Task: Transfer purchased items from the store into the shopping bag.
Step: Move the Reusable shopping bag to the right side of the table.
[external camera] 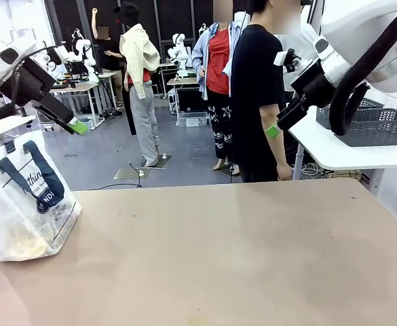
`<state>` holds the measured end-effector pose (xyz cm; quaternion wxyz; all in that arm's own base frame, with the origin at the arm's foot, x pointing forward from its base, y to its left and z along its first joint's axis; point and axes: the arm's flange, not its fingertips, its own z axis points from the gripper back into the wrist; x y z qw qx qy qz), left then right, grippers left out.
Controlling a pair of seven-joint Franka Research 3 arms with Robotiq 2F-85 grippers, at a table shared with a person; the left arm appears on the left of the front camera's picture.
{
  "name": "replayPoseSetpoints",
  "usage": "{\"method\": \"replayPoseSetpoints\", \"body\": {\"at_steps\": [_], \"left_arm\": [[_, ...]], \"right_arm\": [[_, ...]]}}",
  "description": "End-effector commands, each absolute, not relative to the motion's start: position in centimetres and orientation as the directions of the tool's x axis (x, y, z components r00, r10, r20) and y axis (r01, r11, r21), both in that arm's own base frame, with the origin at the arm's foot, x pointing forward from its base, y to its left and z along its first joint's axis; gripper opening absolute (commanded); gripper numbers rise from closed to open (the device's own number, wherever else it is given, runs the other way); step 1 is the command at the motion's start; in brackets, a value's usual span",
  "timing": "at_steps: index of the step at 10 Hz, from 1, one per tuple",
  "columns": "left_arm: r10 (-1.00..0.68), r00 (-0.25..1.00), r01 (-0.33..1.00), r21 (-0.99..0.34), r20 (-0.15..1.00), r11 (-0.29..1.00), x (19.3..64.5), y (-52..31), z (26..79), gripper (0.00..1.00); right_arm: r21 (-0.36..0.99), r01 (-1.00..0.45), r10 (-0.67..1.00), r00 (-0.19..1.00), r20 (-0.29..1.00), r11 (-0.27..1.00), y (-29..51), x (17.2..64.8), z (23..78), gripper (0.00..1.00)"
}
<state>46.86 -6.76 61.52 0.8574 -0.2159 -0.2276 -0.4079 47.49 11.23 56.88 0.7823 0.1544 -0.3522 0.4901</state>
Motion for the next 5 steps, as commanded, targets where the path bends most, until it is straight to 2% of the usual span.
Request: {"method": "replayPoseSetpoints", "body": {"at_steps": [1,3,4,5], "left_arm": [[-0.65,0.473,0.848,-0.108,0.595,0.519,47.69,-6.23,61.93,1.0],[-0.654,0.463,0.836,-0.05,0.598,0.547,47.77,-6.28,61.97,1.0],[-0.645,0.497,0.838,-0.129,0.581,0.53,47.26,-6.48,61.74,1.0],[-0.645,0.497,0.838,-0.129,0.581,0.53,47.26,-6.48,61.74,1.0]], "right_arm": [[-0.115,-0.876,0.67,0.267,0.692,0.468,11.18,47.51,56.85,1.0],[-0.115,-0.876,0.67,0.267,0.692,0.468,11.18,47.51,56.85,1.0],[-0.115,-0.876,0.67,0.267,0.692,0.468,11.18,47.51,56.85,1.0],[-0.115,-0.876,0.67,0.267,0.692,0.468,11.18,47.51,56.85,1.0]]}}
